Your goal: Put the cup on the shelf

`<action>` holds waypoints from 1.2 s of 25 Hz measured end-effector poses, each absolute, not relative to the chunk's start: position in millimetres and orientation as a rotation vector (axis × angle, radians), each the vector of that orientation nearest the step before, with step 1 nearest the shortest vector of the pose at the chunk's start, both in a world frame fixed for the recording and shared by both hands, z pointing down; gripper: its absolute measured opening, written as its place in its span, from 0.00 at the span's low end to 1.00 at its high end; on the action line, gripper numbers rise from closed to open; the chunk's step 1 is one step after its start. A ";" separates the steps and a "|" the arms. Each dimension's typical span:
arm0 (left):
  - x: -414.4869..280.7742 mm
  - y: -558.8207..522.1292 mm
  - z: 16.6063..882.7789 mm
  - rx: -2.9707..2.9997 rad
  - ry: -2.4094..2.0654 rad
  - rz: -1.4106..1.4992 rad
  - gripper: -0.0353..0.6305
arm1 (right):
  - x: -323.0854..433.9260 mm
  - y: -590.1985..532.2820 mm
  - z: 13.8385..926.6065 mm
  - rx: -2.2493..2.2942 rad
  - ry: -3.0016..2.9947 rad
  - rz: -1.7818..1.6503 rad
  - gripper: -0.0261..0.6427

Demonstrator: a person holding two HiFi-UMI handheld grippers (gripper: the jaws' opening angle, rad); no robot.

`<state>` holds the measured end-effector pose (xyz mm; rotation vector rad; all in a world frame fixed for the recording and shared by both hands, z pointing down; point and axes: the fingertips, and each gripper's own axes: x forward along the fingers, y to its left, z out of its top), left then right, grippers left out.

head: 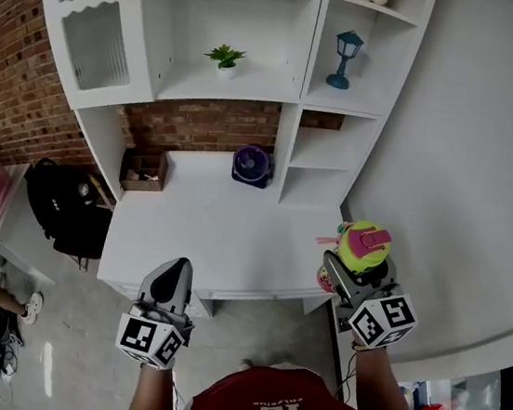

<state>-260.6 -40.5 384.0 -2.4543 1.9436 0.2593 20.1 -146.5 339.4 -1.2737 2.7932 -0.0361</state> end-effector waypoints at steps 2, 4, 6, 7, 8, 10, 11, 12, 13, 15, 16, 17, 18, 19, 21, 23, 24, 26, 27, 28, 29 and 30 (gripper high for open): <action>-253.9 -50.7 383.2 -2.470 1.923 0.254 0.05 | 24.7 -153.4 341.6 -1.289 2.789 -0.039 0.65; -247.3 -59.5 383.8 -2.477 1.910 0.250 0.05 | 29.1 -161.0 344.8 -1.294 2.789 -0.042 0.65; -242.0 -69.7 385.2 -2.481 1.899 0.247 0.05 | 32.2 -170.4 347.0 -1.293 2.790 -0.042 0.65; -239.8 -75.3 385.5 -2.482 1.895 0.249 0.05 | 33.1 -175.9 347.5 -1.291 2.790 -0.042 0.65; -237.5 -81.2 384.8 -2.480 1.891 0.254 0.05 | 33.6 -182.0 347.5 -1.287 2.789 -0.042 0.65; -232.2 -94.6 380.6 -2.472 1.880 0.262 0.05 | 33.2 -195.5 345.7 -1.265 2.791 -0.040 0.65; -228.9 -102.5 377.3 -2.467 1.870 0.265 0.05 | 32.6 -202.7 343.6 -1.251 2.794 -0.033 0.65; -225.3 -111.2 373.7 -2.464 1.858 0.266 0.05 | 32.2 -210.2 341.0 -1.237 2.796 -0.024 0.65; -221.5 -120.6 370.2 -2.461 1.845 0.266 0.05 | 32.1 -218.4 338.2 -1.226 2.796 -0.015 0.65; -213.9 -140.7 363.1 -2.457 1.829 0.269 0.05 | 32.4 -237.3 333.3 -1.212 2.795 -0.012 0.65; -209.9 -150.4 358.3 -2.458 1.826 0.276 0.05 | 32.2 -247.2 330.6 -1.206 2.797 -0.016 0.65; -205.9 -159.9 352.9 -2.460 1.821 0.287 0.05 | 31.8 -257.0 327.4 -1.198 2.799 -0.015 0.65; -202.0 -169.6 347.8 -2.463 1.812 0.299 0.05 | 31.0 -266.9 324.0 -1.188 2.802 -0.009 0.65; -198.7 -180.1 343.5 -2.466 1.801 0.309 0.05 | 29.8 -277.4 321.2 -1.176 2.803 0.000 0.65; -192.9 -202.2 337.4 -2.466 1.786 0.313 0.05 | 26.8 -298.3 320.5 -1.151 2.806 0.006 0.65; -186.1 -221.7 336.8 -2.469 1.776 0.298 0.05 | 24.4 -314.0 327.2 -1.129 2.818 -0.008 0.65; -182.9 -231.2 339.1 -2.474 1.772 0.282 0.05 | 23.2 -320.5 331.7 -1.121 2.828 -0.012 0.65; -177.3 -251.2 344.4 -2.483 1.765 0.245 0.05 | 20.0 -334.0 340.2 -1.102 2.848 -0.017 0.65; -174.5 -261.1 346.0 -2.485 1.760 0.227 0.05 | 18.3 -341.4 344.2 -1.091 2.856 -0.023 0.65; -171.5 -270.8 347.0 -2.486 1.754 0.213 0.05 | 16.9 -349.3 348.2 -1.079 2.862 -0.029 0.65; -168.7 -280.0 347.8 -2.486 1.748 0.202 0.05 | 15.7 -357.6 352.1 -1.068 2.868 -0.033 0.65; -166.0 -288.6 348.6 -2.486 1.743 0.195 0.05 | 14.6 -366.0 356.2 -1.059 2.874 -0.036 0.65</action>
